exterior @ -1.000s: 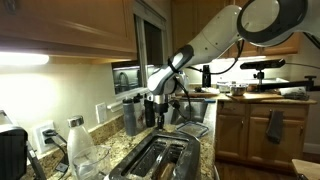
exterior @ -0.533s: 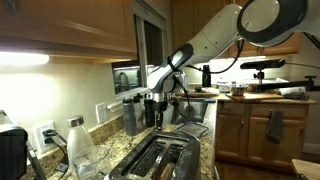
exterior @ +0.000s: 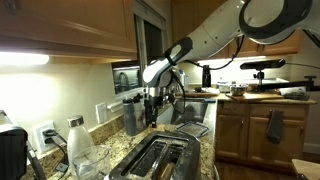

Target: Put the two slices of bread in the two slots of the toaster

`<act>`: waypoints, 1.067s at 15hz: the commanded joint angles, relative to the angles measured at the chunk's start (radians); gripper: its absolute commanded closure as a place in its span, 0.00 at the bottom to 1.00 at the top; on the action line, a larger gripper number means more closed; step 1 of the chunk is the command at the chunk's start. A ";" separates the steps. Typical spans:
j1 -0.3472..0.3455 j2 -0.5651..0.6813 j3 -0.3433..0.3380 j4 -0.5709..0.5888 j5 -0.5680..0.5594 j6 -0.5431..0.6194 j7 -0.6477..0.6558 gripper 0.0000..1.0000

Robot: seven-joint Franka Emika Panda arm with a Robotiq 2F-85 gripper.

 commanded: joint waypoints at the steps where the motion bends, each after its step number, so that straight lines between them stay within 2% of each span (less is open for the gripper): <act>1: 0.009 -0.078 0.003 -0.053 -0.001 -0.001 0.005 0.92; 16: 0.068 -0.278 0.000 -0.177 -0.005 0.052 0.012 0.91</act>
